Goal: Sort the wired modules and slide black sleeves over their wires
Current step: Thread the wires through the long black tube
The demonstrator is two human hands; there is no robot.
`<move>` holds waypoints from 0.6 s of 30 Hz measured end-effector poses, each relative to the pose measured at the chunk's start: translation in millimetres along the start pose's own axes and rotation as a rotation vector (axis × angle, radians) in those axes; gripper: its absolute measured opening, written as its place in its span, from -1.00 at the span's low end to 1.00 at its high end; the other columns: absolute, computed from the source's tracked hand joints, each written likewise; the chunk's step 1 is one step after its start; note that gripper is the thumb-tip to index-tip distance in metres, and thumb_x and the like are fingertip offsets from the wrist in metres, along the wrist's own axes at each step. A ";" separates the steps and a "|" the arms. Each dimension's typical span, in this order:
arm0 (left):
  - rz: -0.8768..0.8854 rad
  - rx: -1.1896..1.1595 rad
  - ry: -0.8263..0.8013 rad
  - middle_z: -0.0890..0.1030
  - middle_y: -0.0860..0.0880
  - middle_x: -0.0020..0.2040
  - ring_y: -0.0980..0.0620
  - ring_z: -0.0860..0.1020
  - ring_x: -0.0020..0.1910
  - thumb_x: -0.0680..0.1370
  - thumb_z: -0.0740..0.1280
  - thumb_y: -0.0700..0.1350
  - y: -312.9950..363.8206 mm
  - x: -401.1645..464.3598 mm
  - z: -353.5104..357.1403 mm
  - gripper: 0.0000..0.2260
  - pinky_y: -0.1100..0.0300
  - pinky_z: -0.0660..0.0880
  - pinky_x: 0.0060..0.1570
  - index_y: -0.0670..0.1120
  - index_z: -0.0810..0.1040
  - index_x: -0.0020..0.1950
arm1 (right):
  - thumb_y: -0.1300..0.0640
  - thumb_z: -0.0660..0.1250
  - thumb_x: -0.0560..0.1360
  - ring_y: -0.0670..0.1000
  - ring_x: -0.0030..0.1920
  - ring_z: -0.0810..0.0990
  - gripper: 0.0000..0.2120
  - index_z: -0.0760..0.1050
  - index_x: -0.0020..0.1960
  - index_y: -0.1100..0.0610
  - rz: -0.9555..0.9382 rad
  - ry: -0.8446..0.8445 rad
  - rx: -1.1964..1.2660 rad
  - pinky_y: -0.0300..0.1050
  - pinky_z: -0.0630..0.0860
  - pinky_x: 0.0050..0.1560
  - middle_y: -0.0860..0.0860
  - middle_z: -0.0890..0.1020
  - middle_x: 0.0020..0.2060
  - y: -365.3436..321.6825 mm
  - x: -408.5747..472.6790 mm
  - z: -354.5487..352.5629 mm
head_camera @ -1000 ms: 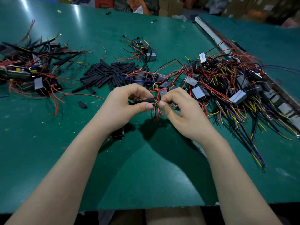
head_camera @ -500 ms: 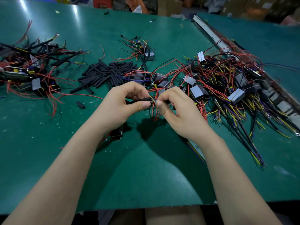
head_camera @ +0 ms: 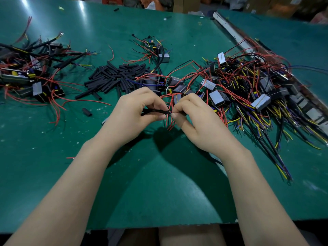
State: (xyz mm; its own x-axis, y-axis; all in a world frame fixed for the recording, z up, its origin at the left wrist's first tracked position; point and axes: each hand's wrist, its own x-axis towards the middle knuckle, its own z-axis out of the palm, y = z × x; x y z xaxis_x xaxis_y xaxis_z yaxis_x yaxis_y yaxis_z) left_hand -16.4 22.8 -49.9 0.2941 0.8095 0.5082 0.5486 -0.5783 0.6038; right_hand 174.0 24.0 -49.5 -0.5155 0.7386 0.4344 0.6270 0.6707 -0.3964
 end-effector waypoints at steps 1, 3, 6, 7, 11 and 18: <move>-0.004 0.008 0.003 0.56 -0.04 -0.16 0.12 0.50 -0.19 0.39 0.49 -0.25 -0.5 -0.1 0.1 -0.86 0.37 0.43 -0.09 -0.17 0.64 -0.08 | 0.25 0.27 0.56 0.20 -0.12 0.49 -0.90 0.51 -0.04 0.29 -0.010 0.002 -0.002 0.20 0.47 -0.10 0.16 0.50 -0.08 -0.7 0.2 0.1; -0.032 0.005 0.025 0.57 0.01 -0.17 0.15 0.50 -0.19 0.38 0.50 -0.22 -1.3 -0.2 -0.1 -0.84 0.43 0.39 -0.10 -0.13 0.63 -0.07 | 0.24 0.26 0.57 0.21 -0.13 0.49 -0.89 0.51 -0.03 0.29 -0.014 0.011 0.004 0.21 0.47 -0.10 0.15 0.49 -0.07 -2.0 0.9 0.0; -0.127 -0.098 0.050 0.57 0.11 -0.17 0.26 0.49 -0.19 0.39 0.50 -0.20 -1.5 0.2 -0.3 -0.80 0.50 0.35 -0.09 0.03 0.58 -0.09 | 0.20 0.24 0.56 0.19 -0.13 0.50 -0.86 0.51 -0.03 0.26 0.000 0.050 0.030 0.22 0.47 -0.11 0.12 0.49 -0.08 -2.6 1.9 -0.7; -0.150 -0.134 0.051 0.57 0.13 -0.18 0.28 0.49 -0.19 0.39 0.49 -0.21 -1.5 0.5 -0.1 -0.77 0.50 0.35 -0.09 0.08 0.55 -0.12 | 0.19 0.24 0.56 0.17 -0.12 0.50 -0.86 0.51 -0.04 0.25 0.006 0.060 0.041 0.22 0.47 -0.10 0.10 0.49 -0.08 -3.0 1.9 -0.9; -0.172 -0.211 0.056 0.55 0.15 -0.21 0.29 0.47 -0.22 0.40 0.48 -0.23 0.4 0.5 0.4 -0.72 0.47 0.35 -0.10 0.13 0.49 -0.16 | 0.20 0.25 0.55 0.14 -0.13 0.50 -0.89 0.51 -0.06 0.23 0.001 0.088 0.060 0.21 0.47 -0.10 0.06 0.47 -0.09 -5.0 2.0 -0.7; -0.128 -0.162 0.030 0.58 -0.03 -0.15 0.14 0.50 -0.16 0.40 0.48 -0.20 -1.6 -0.9 1.2 -0.81 0.46 0.35 -0.07 0.05 0.56 -0.11 | 0.22 0.27 0.56 0.19 -0.12 0.50 -0.88 0.52 -0.04 0.28 -0.007 0.043 0.020 0.21 0.47 -0.10 0.14 0.50 -0.08 -4.5 0.8 -3.3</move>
State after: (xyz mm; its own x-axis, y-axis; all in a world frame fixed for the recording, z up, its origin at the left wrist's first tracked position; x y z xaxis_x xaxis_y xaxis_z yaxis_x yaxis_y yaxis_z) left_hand -16.6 23.2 -52.0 0.2053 0.8757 0.4370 0.4461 -0.4812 0.7546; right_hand 172.6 21.4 -44.7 -0.4940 0.7306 0.4714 0.6114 0.6774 -0.4091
